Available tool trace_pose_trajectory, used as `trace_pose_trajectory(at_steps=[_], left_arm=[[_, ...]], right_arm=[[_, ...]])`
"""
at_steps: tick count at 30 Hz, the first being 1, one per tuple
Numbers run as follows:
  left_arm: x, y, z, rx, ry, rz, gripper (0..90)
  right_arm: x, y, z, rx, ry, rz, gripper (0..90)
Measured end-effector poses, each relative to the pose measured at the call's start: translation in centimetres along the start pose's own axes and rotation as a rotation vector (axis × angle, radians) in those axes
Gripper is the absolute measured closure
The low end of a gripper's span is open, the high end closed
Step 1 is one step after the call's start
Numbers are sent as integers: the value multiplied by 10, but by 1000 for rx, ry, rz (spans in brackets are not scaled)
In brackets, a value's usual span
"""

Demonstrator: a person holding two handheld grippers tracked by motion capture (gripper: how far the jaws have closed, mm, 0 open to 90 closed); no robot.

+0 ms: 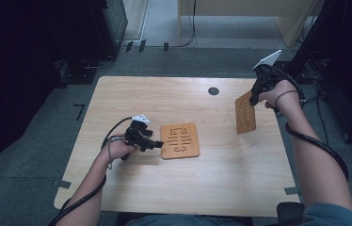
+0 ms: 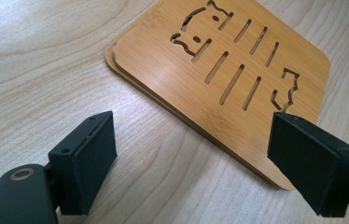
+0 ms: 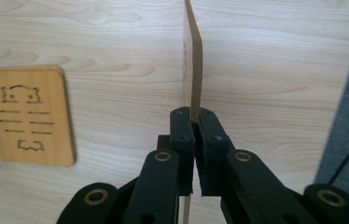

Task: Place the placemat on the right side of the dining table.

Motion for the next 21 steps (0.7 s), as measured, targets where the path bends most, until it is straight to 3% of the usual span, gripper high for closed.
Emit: trace_pose_trajectory(at_steps=[7, 15, 21], left_arm=[[-1, 0, 0, -2, -3, 0, 146], [-1, 1, 0, -5, -4, 0, 145], [-1, 1, 0, -7, -2, 1, 145]], right_arm=[[1, 12, -1, -38, 0, 14, 877], [-5, 21, 7, -81, 46, 32, 876], [-10, 25, 12, -78, 65, 17, 864]])
Point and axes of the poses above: each handheld gripper's, and its own axes: x roughly backward along the jaws, z roughly out of its top, y roughly to its right, the point moved 4 cm from there along -x, roughly forward along the jaws, and after that the axes turned 5 degrees about x, right-handed, at the moved point
